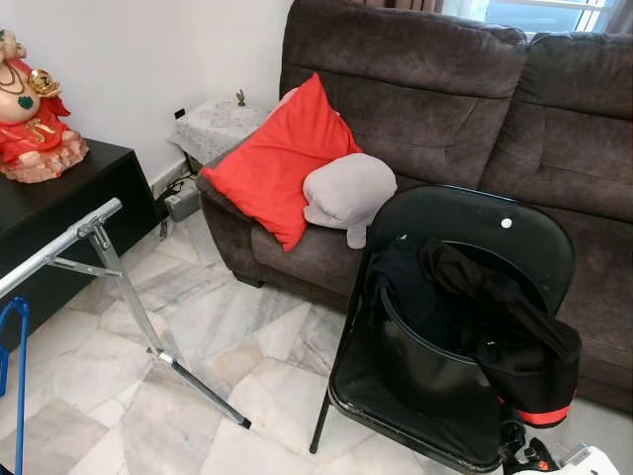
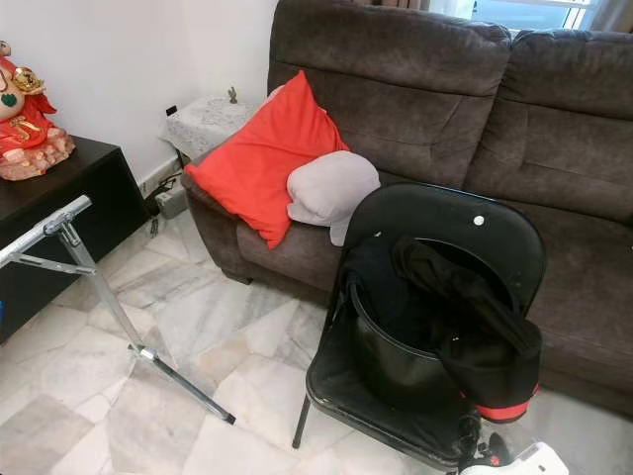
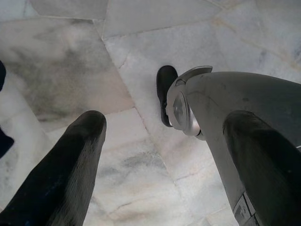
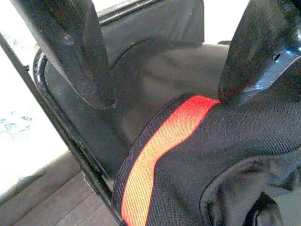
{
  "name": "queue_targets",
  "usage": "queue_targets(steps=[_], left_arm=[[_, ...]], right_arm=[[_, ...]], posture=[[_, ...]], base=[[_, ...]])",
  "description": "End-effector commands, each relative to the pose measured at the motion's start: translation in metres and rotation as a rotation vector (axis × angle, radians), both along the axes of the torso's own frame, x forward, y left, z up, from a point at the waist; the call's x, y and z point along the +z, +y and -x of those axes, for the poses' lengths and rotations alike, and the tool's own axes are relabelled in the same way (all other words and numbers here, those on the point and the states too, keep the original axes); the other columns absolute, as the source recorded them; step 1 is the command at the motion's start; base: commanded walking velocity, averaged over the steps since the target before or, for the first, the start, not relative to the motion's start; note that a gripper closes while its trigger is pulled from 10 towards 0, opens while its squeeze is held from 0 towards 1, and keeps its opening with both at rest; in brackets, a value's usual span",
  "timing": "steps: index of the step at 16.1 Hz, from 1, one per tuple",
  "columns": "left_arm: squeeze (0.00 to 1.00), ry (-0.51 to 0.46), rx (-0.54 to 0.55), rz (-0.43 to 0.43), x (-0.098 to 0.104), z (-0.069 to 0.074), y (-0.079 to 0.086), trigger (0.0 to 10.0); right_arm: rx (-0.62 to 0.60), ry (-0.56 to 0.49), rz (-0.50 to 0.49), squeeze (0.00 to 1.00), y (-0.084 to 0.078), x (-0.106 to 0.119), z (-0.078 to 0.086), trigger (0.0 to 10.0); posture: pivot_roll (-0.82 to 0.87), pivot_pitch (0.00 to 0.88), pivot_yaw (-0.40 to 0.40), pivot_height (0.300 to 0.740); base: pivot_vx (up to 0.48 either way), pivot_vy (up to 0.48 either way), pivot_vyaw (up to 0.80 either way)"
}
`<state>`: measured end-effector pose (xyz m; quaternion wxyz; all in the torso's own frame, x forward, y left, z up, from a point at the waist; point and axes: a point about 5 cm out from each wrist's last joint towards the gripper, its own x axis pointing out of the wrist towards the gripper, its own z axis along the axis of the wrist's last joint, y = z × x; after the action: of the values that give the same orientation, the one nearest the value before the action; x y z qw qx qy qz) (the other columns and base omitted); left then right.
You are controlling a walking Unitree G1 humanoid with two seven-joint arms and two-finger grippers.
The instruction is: Hang hanger
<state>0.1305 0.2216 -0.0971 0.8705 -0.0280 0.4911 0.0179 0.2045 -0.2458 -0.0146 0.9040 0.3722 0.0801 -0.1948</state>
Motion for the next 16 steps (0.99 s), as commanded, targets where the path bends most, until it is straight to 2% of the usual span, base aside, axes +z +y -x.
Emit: queue_targets(steps=[1,7,11,16], left_arm=[[0.00,0.025,0.012,-0.006,-0.002,0.006,0.004,10.0],[0.00,0.026,0.015,-0.009,-0.002,0.006,0.004,10.0],[0.00,0.025,0.010,-0.011,-0.001,0.006,0.004,10.0],[0.00,0.026,-0.011,-0.022,-0.001,0.005,0.004,10.0]], right_arm=[[0.010,-0.013,-0.017,0.00,0.000,0.000,-0.002,10.0],[-0.004,-0.051,-0.026,0.00,-0.005,0.002,-0.005,10.0],[-0.055,-0.082,-0.037,0.00,-0.013,0.005,-0.005,10.0],[-0.036,-0.113,-0.041,0.00,-0.010,0.008,-0.009,10.0]], posture=[[0.00,0.065,0.041,0.740],[0.00,0.066,0.043,0.740],[0.00,0.067,0.044,0.740],[0.00,0.067,0.045,0.740]], base=[[0.000,0.000,0.00],[0.000,0.000,0.00],[0.000,0.000,0.00],[0.000,0.000,0.00]])
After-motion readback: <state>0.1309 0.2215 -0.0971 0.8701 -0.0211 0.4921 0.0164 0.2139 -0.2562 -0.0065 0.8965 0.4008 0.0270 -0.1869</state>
